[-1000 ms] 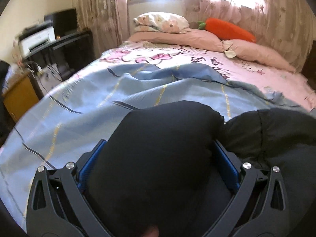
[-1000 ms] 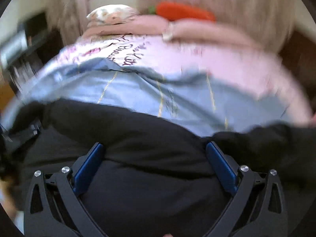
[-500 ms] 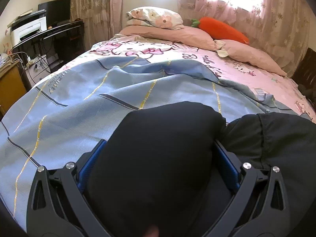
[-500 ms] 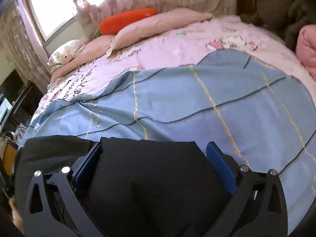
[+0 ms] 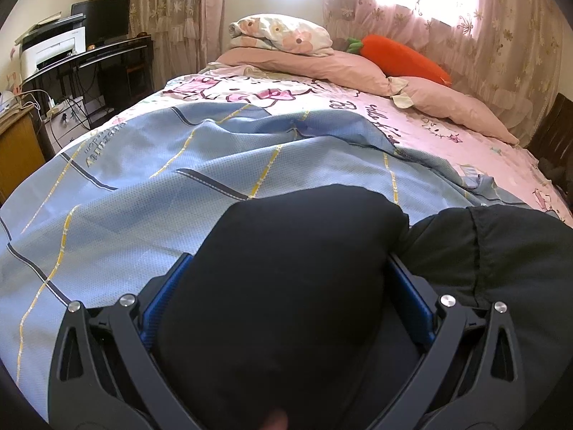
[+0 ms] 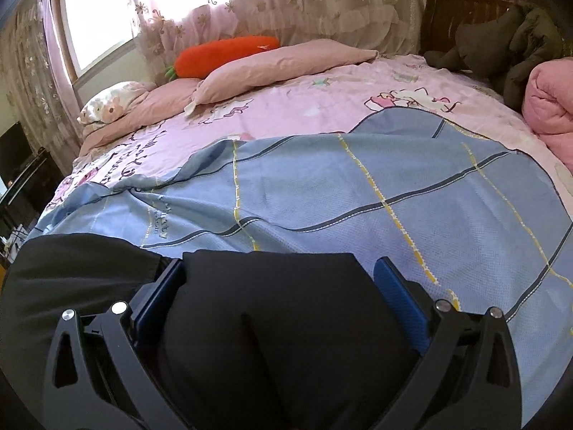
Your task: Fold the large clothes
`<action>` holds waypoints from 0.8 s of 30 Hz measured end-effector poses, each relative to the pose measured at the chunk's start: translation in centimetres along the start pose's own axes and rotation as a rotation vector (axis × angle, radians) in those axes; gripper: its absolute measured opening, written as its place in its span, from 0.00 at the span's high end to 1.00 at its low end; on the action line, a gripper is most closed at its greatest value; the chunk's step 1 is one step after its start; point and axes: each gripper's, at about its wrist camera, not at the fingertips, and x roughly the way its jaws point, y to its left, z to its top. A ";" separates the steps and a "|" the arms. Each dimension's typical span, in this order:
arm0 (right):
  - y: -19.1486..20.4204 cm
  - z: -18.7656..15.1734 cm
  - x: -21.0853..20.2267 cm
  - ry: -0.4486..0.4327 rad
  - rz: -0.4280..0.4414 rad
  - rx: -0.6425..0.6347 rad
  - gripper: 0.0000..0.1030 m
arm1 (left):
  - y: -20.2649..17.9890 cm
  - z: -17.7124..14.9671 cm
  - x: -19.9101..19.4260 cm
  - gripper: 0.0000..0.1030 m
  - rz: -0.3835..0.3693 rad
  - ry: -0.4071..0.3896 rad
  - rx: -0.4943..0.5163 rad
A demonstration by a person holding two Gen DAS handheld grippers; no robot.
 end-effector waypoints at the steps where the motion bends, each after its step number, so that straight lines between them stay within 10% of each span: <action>1: 0.0 -0.1 0.0 -0.002 -0.002 -0.001 0.01 | 0.0 0.0 0.0 0.02 0.002 0.003 0.003; 5: 0.1 -0.2 0.5 0.002 -0.025 -0.010 0.01 | -1.0 0.6 -0.8 0.02 0.052 0.035 0.026; 9: -0.4 -0.6 0.9 0.000 -0.025 0.001 0.01 | -2.7 -0.5 -10.3 0.02 -0.195 -0.240 -0.002; 11: -0.5 -0.6 1.0 0.005 -0.028 0.006 0.01 | -5.6 -1.5 -12.9 0.02 -0.201 -0.306 0.073; 14: -0.6 -0.8 0.9 0.006 -0.019 0.013 0.01 | -9.8 -2.8 -9.6 0.02 -0.004 -0.223 0.256; 20: -0.2 -0.6 0.3 0.036 -0.037 0.014 0.01 | -7.4 -2.6 -5.4 0.02 -0.086 -0.114 0.079; 22: 0.9 -0.4 -2.9 -0.074 -0.115 0.002 0.02 | -7.3 -2.8 -5.2 0.02 -0.078 -0.121 0.083; 24: 3.3 -1.7 -10.4 -0.374 -0.029 -0.025 0.01 | -7.2 -3.2 -5.3 0.02 -0.075 -0.132 0.077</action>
